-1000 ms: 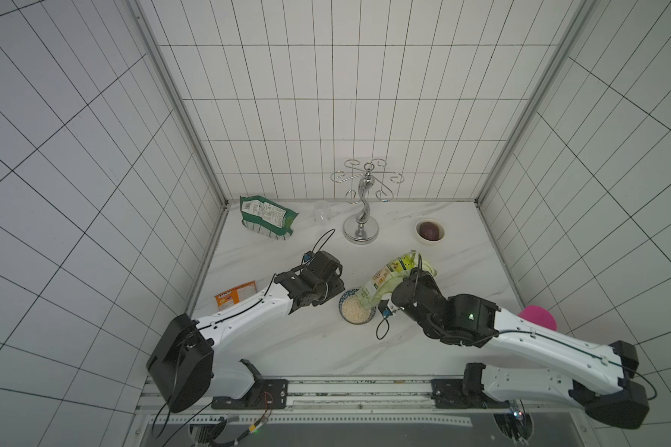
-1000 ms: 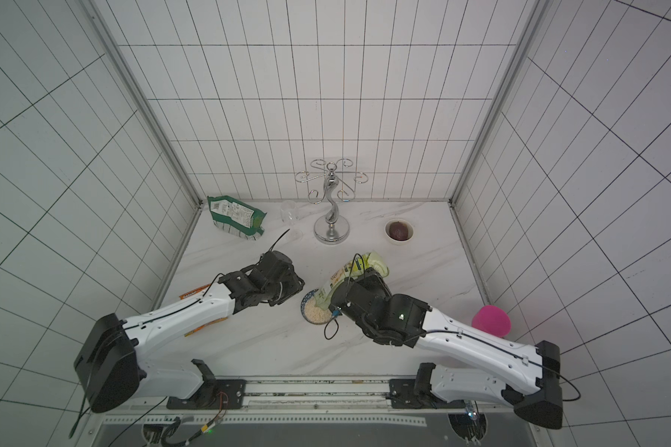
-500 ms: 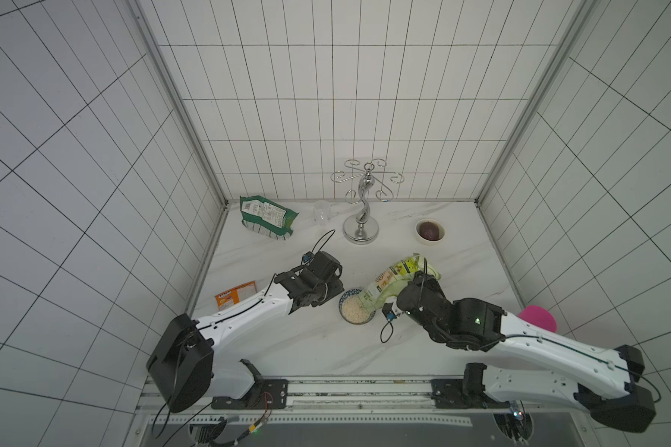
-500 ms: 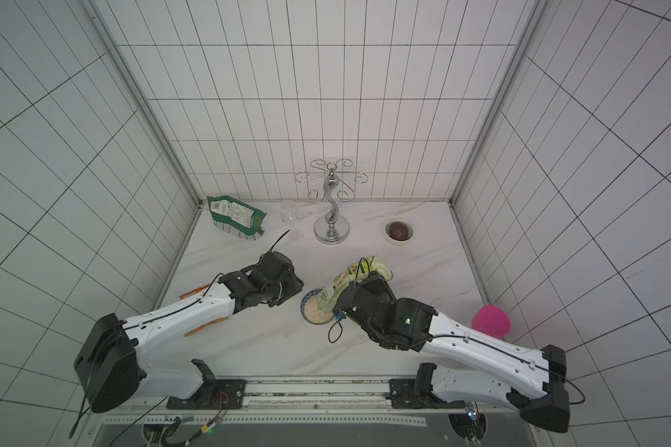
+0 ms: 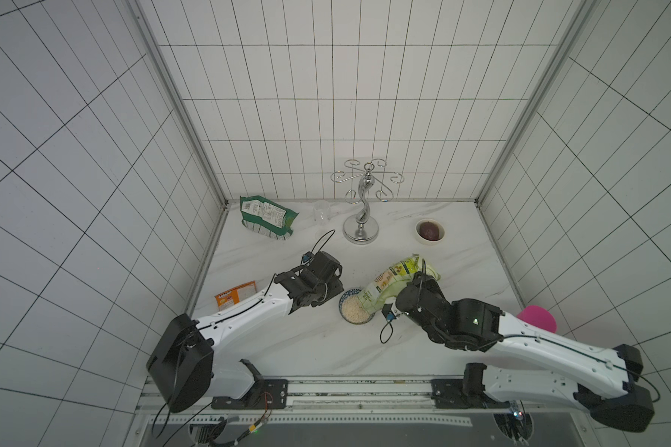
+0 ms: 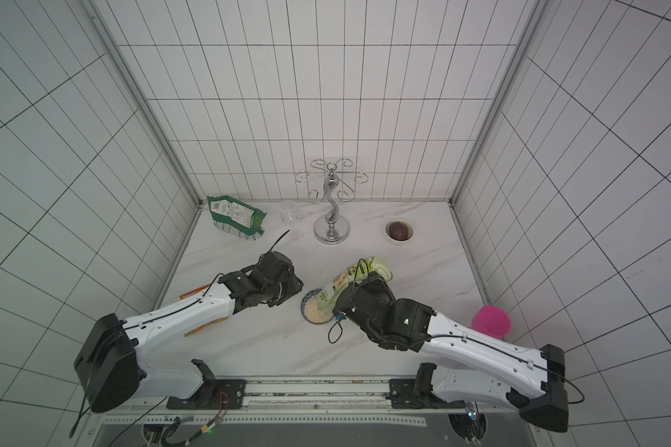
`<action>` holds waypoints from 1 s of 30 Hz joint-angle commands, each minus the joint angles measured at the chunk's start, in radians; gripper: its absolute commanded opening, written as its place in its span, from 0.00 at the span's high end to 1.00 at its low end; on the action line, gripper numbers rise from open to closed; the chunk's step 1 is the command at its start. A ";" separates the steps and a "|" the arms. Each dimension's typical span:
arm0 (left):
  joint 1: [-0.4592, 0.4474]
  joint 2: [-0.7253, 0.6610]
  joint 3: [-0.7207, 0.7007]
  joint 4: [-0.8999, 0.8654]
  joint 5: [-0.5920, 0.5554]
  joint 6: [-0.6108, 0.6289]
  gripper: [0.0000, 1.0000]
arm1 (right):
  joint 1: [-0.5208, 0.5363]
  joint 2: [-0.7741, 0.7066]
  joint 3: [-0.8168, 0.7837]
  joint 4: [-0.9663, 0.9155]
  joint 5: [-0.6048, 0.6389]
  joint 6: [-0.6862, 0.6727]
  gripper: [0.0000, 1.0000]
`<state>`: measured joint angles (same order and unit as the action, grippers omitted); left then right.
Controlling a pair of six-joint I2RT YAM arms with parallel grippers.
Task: Pour the oats into the breakfast bowl
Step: Pour the oats into the bowl.
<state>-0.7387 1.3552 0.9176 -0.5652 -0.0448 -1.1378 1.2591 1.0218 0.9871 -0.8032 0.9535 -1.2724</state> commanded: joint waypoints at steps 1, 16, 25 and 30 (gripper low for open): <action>-0.005 -0.006 -0.001 0.000 -0.017 -0.005 0.51 | 0.008 -0.009 0.021 0.043 0.113 0.006 1.00; -0.004 -0.008 -0.001 -0.005 -0.018 -0.004 0.51 | 0.002 -0.016 0.044 0.102 0.128 -0.037 1.00; -0.004 -0.004 0.008 -0.003 -0.020 0.000 0.51 | -0.011 -0.013 -0.003 0.138 0.153 -0.066 1.00; -0.004 -0.001 0.010 -0.005 -0.015 -0.001 0.51 | -0.016 -0.015 0.016 0.167 0.157 -0.097 1.00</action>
<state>-0.7387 1.3552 0.9176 -0.5655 -0.0494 -1.1378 1.2556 1.0264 0.9688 -0.7265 0.9688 -1.3518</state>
